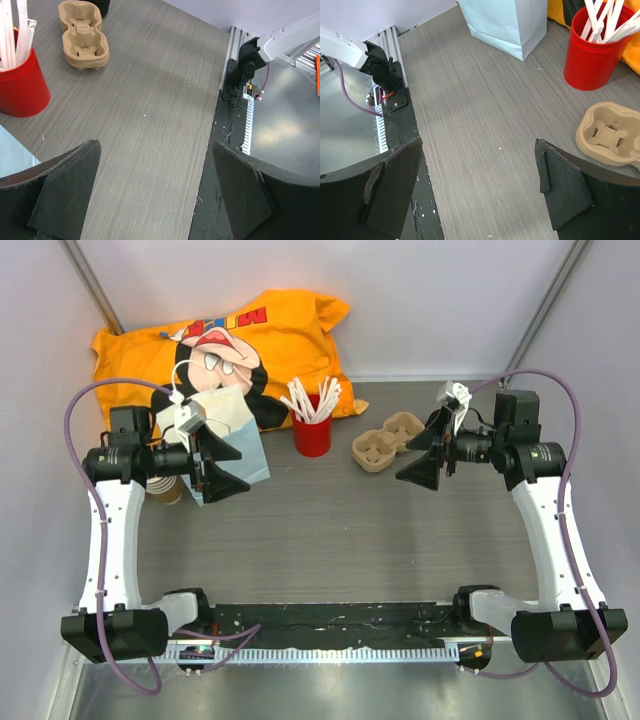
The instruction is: Pack the takeout coffee
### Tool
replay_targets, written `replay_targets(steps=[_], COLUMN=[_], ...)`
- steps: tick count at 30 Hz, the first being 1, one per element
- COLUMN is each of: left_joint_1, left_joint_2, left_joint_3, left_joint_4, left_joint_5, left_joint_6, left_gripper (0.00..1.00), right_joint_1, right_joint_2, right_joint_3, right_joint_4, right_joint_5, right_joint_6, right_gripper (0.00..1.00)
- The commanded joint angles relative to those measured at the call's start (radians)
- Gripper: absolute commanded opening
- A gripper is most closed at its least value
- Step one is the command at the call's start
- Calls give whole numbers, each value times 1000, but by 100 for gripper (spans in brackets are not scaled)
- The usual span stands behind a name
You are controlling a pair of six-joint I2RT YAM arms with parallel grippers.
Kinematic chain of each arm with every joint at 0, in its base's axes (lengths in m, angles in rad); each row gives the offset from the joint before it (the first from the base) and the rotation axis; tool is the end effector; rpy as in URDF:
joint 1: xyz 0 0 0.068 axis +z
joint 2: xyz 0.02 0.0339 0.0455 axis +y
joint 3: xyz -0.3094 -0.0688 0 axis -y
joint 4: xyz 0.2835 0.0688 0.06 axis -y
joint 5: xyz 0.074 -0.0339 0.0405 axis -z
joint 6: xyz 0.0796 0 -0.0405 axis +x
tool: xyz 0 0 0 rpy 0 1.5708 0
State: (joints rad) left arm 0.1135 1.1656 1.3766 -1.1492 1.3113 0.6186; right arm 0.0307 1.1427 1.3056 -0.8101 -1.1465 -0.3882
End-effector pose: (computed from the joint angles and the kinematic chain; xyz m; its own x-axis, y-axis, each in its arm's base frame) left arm 0.2258 -0.0517 0.4397 -0.3404 0.1110 -0.9337 0.9036 0.3134 -0.2922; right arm 0.2444 0.0801 0.4358 -0.2780 -0.1644 -0.9464 -0.9124 0.3532 0.2066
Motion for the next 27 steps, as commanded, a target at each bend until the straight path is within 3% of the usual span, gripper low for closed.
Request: replay_targets(steps=[1, 4, 8, 11, 14, 18, 22, 27], left_joint_1=[6, 6, 5, 6, 6, 6, 6, 6], left_joint_2=[-21, -23, -30, -38, -40, -37, -30, -17], left_joint_3=[38, 50, 105, 194, 303, 358, 366, 320], left_joint_4=[-27, -70, -248, -307, -285, -92, 38, 140], left_joint_5=[42, 60, 108, 91, 48, -72, -191, -387], left_joint_6=[33, 73, 323, 357, 322, 95, -5, 0], left_gripper=[100, 100, 100, 100, 100, 100, 100, 100], right_joint_1=[-3, -5, -3, -3, -5, -5, -5, -5], right_joint_2=[-24, -24, -18, -12, -12, -15, -20, -20], right_joint_3=[37, 29, 21, 21, 15, 14, 14, 11], right_joint_4=[3, 3, 0, 0, 0, 2, 2, 0], right_joint_5=[-42, -33, -35, -36, -32, -6, 4, 13], right_joint_6=[-14, -41, -63, -72, -90, -104, -106, -110], right_gripper=[100, 100, 99, 100, 100, 100, 100, 100])
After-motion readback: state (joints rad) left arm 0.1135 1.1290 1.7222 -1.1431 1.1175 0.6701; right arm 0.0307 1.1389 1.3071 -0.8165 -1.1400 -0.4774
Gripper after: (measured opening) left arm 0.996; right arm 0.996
